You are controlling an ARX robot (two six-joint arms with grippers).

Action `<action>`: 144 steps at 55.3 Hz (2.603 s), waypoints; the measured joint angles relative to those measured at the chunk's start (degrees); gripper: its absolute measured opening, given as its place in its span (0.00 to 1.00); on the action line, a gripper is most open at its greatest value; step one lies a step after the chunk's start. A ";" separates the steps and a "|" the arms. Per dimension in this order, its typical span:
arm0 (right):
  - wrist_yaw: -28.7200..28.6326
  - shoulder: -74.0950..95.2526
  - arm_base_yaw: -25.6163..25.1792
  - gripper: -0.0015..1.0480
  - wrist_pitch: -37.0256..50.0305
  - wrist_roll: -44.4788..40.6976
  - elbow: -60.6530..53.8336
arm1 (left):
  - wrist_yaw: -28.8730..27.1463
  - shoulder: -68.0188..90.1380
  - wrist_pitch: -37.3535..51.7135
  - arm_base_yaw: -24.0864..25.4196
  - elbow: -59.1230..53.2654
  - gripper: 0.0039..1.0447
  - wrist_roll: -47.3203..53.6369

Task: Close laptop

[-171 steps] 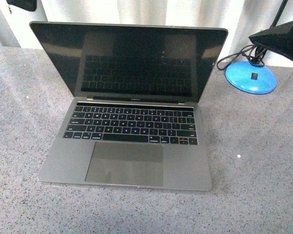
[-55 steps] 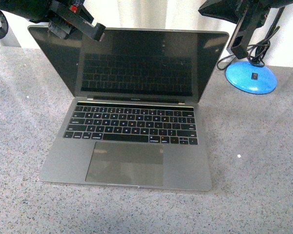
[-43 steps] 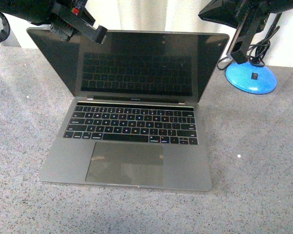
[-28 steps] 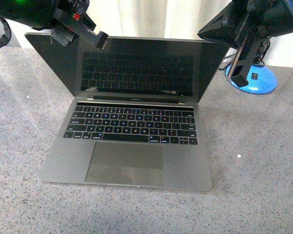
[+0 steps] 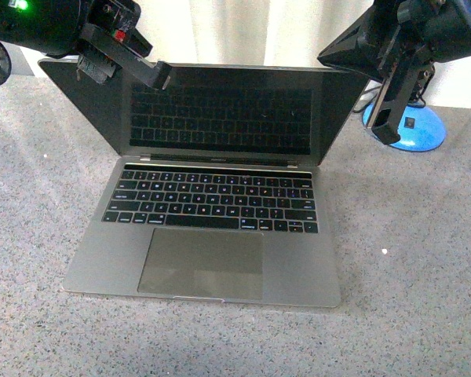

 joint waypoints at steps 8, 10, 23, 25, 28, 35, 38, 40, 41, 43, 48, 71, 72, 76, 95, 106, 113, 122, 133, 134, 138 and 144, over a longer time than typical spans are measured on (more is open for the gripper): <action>0.37 -1.22 0.63 0.01 0.90 0.57 -2.51 | 0.02 -0.55 0.11 -0.44 -1.46 0.03 -0.76; 0.37 -1.38 0.76 0.01 0.96 0.74 -2.99 | 0.07 -0.61 0.11 -0.48 -1.75 0.03 -0.83; 0.24 -2.58 1.55 0.01 1.79 2.03 -5.95 | 0.52 -0.79 1.73 -0.96 -4.26 0.03 -2.36; 0.13 -2.73 1.57 0.01 1.84 2.25 -6.29 | 0.57 -0.79 2.03 -1.03 -4.59 0.03 -2.60; 0.07 -2.91 1.57 0.01 1.99 2.54 -6.73 | 0.76 -0.79 2.25 -1.07 -4.90 0.03 -2.73; -0.35 -3.08 1.53 0.01 2.54 3.52 -8.09 | 1.99 -0.68 2.36 -1.07 -5.64 0.03 -3.54; -0.50 -3.08 1.49 0.01 2.97 3.82 -8.85 | 2.45 -0.46 2.36 -1.07 -5.95 0.03 -3.91; -0.57 -3.08 1.46 0.01 3.19 3.93 -9.38 | 2.60 -0.20 2.38 -1.07 -6.23 0.03 -4.02; -0.63 -3.08 1.44 0.01 3.26 3.98 -9.62 | 2.64 -0.15 2.38 -1.07 -6.29 0.03 -4.07; -0.70 -3.08 1.44 0.01 3.48 4.07 -10.05 | 3.17 0.13 2.38 -1.07 -6.56 0.03 -4.24; -0.72 -3.08 1.40 0.01 3.82 4.09 -10.73 | 3.58 0.66 2.34 -1.09 -6.82 0.03 -4.42; -0.74 -2.23 1.36 0.01 5.01 4.09 -12.37 | 5.05 4.11 2.19 -1.81 -7.28 0.03 -4.46; -0.74 -2.16 1.33 0.01 5.07 4.09 -12.44 | 5.11 4.20 2.19 -1.81 -7.28 0.03 -4.46; -0.72 -1.68 1.33 0.01 5.60 4.09 -13.14 | 5.38 4.44 2.25 -1.81 -7.28 0.03 -4.50; -0.70 -1.22 1.36 0.01 6.29 4.09 -14.51 | 5.40 4.50 2.25 -1.53 -7.58 0.03 -4.50; -0.63 -1.14 1.57 0.01 6.69 5.09 -14.97 | 5.92 4.50 2.62 -1.53 -8.22 0.03 -4.90; -0.50 -1.14 1.79 0.01 7.06 5.55 -15.87 | 6.32 4.50 2.64 -1.55 -8.79 0.03 -4.90; -0.44 -1.14 2.05 0.01 7.69 6.12 -16.90 | 6.51 4.50 3.06 -1.70 -9.53 0.03 -4.96; -0.26 -1.14 2.38 0.01 8.48 6.75 -17.64 | 6.60 4.50 3.61 -1.95 -9.99 0.03 -5.16; -0.24 -1.14 2.43 0.01 8.57 6.80 -17.75 | 6.67 4.50 3.69 -1.97 -10.05 0.03 -5.25; -0.20 -1.14 2.60 0.01 8.76 6.91 -18.05 | 6.75 4.55 3.85 -2.01 -10.21 0.03 -5.29; -0.13 -1.14 2.95 0.01 9.09 6.93 -18.56 | 6.84 4.76 4.22 -2.19 -10.60 0.03 -5.44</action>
